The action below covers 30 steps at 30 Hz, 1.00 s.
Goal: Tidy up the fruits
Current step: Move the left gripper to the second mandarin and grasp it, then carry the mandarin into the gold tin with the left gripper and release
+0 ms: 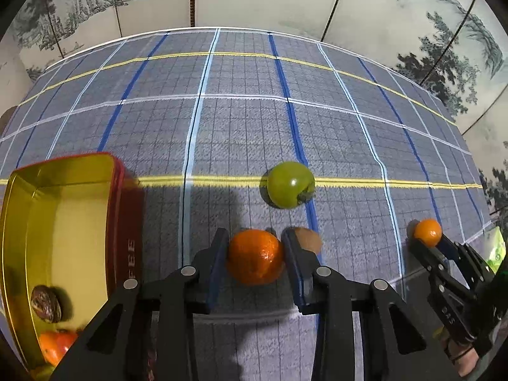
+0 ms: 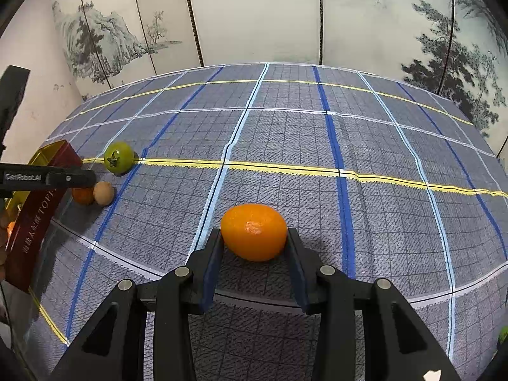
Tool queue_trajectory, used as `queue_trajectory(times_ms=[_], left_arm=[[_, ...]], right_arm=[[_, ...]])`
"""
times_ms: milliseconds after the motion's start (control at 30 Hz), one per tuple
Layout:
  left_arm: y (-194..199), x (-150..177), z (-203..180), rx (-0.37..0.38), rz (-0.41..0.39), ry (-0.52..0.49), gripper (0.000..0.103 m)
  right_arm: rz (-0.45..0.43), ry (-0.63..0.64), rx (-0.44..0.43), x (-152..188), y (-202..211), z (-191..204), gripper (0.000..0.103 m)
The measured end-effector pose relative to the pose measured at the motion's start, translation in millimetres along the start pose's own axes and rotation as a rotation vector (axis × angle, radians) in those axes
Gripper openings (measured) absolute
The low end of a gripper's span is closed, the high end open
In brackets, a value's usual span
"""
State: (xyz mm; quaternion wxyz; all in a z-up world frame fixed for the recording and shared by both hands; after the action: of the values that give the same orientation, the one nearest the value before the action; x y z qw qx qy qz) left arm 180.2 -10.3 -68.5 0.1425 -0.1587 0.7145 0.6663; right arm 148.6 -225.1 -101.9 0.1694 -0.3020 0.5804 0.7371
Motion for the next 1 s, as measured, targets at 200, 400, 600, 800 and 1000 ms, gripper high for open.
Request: queue_trajectory(times_ms=[200,400,600,800,1000], left_arm=[[13,13,2,0.016,-0.006,0.0,0.036],[39,27,6,0.013,-0.041,-0.008,0.036],[64,38,15,0.002,-0.072,-0.004,0.036],[81,49,34,-0.011,-0.081,0.028,0.036],[101,60,59,-0.043,-0.11,0.05,0.036]], right_arm=[[0.006,0.02,0.025,1,-1,5,0.038],[0.01,0.033,0.042,1,-2,8,0.038],[0.013,0.042,0.055,1,-2,10,0.038],[0.013,0.044,0.058,1,-1,11,0.038],[0.013,0.044,0.059,2,-1,11,0.038]])
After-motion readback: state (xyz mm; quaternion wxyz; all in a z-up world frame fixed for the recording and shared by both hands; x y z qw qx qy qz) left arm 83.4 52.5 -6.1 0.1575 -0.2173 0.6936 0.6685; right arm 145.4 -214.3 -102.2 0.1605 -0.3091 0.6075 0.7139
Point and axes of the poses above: each gripper's, at about its wrist camera, not at the fingertips, and y roughly against the way its jaws point, z to its left, x to its underside, the point moved 4 cm from there along -y, roughly the way its jaws point, and after that the axes turned 5 degrees about -x, right-handed, at the moved point
